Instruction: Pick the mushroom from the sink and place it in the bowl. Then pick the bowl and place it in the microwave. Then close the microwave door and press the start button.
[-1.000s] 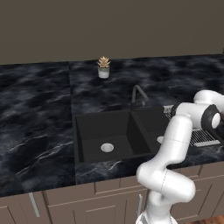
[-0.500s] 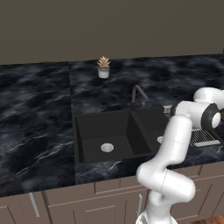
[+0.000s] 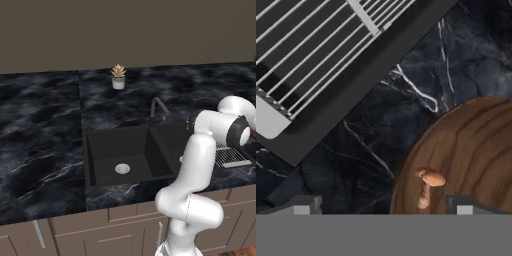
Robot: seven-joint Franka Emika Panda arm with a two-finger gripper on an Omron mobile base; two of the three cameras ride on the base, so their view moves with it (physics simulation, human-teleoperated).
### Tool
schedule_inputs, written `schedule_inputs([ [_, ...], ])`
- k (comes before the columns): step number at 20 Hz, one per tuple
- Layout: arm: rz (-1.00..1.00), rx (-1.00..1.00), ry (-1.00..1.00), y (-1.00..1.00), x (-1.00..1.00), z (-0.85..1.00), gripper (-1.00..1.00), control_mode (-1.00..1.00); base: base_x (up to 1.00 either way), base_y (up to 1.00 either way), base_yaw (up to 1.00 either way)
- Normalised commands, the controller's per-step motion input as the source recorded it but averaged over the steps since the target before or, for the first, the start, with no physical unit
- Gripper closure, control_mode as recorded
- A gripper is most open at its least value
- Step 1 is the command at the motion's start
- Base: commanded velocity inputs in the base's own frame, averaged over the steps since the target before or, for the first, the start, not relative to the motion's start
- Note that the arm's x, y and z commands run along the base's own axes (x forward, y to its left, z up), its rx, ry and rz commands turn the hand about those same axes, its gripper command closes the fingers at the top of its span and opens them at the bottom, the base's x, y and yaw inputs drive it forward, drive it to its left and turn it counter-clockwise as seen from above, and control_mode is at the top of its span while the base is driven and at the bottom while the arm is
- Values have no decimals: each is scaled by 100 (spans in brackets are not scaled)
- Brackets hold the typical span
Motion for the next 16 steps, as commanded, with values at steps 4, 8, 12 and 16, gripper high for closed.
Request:
schedule_inputs([
  [4,-12,-6,0,6,13,-35,-100,-100,0,0,0],
  [8,-17,-1,0,-20,33,-29,-100,-100,0,0,0],
  [12,-11,0,0,-29,47,-13,-100,-100,0,0,0],
  [16,-5,0,0,-38,52,-5,-100,-100,0,0,0],
])
